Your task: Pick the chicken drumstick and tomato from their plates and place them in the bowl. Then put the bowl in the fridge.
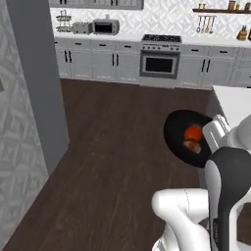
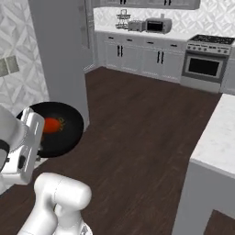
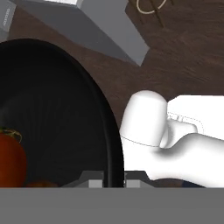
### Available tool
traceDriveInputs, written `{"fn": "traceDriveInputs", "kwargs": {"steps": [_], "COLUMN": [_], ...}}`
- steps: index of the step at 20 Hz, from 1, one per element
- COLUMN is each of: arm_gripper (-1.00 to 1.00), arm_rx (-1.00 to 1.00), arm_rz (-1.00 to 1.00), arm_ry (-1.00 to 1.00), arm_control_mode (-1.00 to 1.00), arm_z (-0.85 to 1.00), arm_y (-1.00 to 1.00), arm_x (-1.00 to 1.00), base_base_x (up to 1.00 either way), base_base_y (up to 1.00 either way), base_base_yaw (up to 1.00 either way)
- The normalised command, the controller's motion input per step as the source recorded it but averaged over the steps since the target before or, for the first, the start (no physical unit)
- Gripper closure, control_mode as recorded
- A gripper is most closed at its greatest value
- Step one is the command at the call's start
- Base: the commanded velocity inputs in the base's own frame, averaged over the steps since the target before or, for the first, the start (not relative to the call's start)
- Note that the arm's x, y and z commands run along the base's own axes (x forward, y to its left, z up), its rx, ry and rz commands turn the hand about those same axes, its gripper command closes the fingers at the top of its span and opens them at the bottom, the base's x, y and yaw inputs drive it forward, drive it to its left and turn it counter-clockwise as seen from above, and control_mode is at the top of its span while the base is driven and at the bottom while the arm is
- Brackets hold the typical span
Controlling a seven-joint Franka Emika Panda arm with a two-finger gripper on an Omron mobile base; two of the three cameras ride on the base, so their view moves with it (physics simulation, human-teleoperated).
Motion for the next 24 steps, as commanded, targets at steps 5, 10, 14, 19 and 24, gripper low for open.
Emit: {"fn": "traceDriveInputs", "kwargs": {"steps": [5,10,14,19,24], "arm_gripper": [1.0,1.0,1.0,1.0,1.0], "arm_rx": [0.0,0.0,0.0,0.0,0.0], "arm_rz": [0.0,0.0,0.0,0.0,0.0], "arm_ry": [0.0,0.0,0.0,0.0,0.0], "arm_control_mode": [1.0,1.0,1.0,1.0,1.0], "arm_z": [0.0,0.0,0.0,0.0,0.0], "arm_y": [0.0,0.0,0.0,0.0,0.0], "arm_x": [0.0,0.0,0.0,0.0,0.0], "base_base_x": [1.0,1.0,1.0,1.0,1.0], "base_base_y": [0.34,0.09,0.18,0.34,0.22], "base_base_yaw": [-0.26,-0.2,-0.21,-0.23,-0.15]}}
